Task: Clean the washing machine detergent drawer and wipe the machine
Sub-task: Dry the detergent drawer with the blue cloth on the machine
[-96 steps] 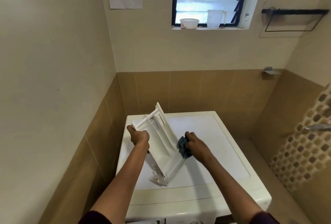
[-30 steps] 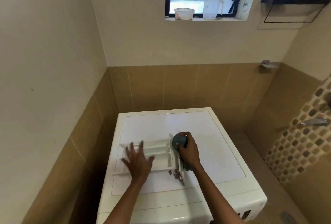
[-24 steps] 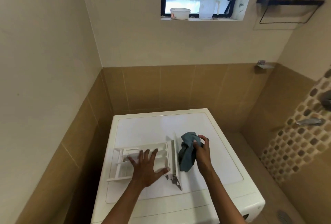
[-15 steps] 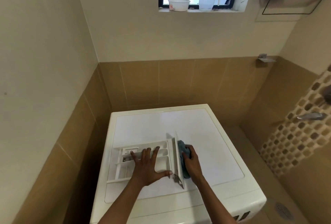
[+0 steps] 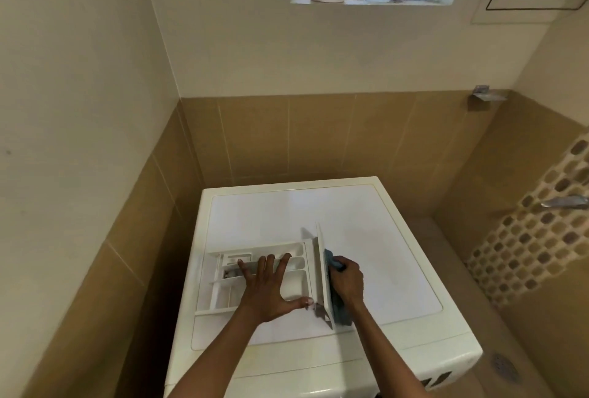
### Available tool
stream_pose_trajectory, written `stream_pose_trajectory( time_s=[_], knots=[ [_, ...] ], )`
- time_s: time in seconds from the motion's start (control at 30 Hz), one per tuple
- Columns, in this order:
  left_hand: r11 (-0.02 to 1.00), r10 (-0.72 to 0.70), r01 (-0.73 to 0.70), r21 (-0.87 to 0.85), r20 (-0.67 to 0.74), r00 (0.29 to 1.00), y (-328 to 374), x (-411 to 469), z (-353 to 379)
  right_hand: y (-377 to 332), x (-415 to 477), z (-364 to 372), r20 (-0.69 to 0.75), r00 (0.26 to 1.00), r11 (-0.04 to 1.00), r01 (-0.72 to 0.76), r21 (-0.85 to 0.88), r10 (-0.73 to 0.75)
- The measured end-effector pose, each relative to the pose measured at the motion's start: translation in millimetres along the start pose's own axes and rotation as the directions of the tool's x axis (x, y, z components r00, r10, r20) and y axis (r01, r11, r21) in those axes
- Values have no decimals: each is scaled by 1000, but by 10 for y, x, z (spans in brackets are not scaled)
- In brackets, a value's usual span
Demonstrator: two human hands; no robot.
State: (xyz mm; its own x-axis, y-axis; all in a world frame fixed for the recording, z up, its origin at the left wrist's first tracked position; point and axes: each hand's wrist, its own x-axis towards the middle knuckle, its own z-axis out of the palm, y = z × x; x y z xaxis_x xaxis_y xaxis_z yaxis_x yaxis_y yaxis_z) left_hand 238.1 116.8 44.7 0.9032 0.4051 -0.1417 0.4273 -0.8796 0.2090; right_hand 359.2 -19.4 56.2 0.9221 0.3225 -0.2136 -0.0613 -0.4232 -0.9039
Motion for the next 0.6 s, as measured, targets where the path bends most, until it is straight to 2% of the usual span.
stream_pose_trajectory(
  time_s=[0.2, 0.37, 0.47, 0.6],
  knots=[
    [999, -29, 29, -30, 2, 1000, 19, -5, -16, 136, 41, -84, 132, 990, 997, 53, -51, -46],
    [998, -27, 27, -49, 4, 1000, 4, -8, -10, 365, -84, -272, 300, 954, 968, 63, -244, 13],
    [997, -29, 29, -65, -1, 1000, 19, -7, -4, 238, -16, -236, 251, 968, 953, 53, -299, 25],
    [998, -30, 31, -60, 23, 999, 3, -8, -32, 42, 100, -71, 119, 992, 975, -15, -222, 42]
  ],
)
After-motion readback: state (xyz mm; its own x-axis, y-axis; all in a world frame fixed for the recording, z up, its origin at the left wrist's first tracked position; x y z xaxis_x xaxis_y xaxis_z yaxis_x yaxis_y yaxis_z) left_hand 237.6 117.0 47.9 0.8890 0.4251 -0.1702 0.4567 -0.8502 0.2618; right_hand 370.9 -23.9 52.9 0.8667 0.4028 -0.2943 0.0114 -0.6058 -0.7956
